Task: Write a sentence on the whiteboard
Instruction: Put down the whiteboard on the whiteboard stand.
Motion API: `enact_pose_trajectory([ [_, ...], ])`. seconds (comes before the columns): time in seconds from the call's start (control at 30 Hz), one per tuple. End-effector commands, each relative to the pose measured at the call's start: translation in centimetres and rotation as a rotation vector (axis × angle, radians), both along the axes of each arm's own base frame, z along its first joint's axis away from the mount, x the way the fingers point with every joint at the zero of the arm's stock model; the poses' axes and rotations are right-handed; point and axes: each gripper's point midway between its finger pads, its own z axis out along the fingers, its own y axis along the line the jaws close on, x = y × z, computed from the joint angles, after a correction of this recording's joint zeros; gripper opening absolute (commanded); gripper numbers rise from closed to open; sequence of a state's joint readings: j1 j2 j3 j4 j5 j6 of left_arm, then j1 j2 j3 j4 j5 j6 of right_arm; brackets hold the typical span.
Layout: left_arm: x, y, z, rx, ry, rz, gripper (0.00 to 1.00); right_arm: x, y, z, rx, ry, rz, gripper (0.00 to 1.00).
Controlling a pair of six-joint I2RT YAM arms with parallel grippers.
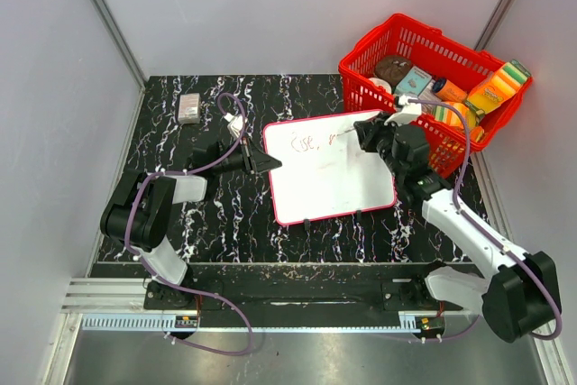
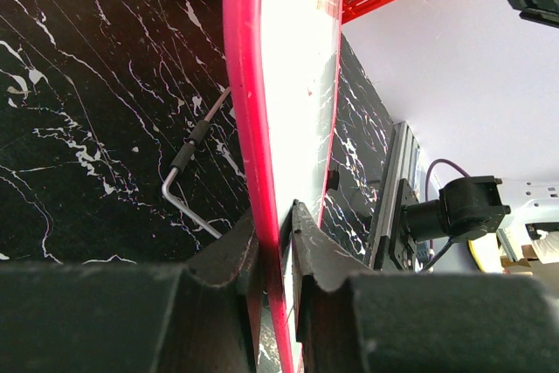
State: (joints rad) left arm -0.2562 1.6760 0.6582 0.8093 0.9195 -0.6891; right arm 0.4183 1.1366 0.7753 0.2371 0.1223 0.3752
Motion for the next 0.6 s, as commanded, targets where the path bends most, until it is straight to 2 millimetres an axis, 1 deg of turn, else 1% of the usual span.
enact_pose_trajectory([
  [0.0,0.1,-0.6,1.3,0.019,-0.133,-0.023,0.0,0.0,-0.7,1.7,0.028,-0.048,-0.031,0.0],
  [0.2,0.0,-0.6,1.3,0.018,-0.132,-0.024,0.0,0.6,-0.2,0.5,0.016,-0.016,-0.019,0.0],
  [0.33,0.1,-0.6,1.3,0.018,-0.132,-0.023,0.0,1.0,0.2,0.2,0.016,-0.005,-0.008,0.0],
  [0.57,0.1,-0.6,1.4,0.018,-0.133,-0.022,0.0,1.3,0.4,-0.6,0.016,0.011,-0.007,0.0],
])
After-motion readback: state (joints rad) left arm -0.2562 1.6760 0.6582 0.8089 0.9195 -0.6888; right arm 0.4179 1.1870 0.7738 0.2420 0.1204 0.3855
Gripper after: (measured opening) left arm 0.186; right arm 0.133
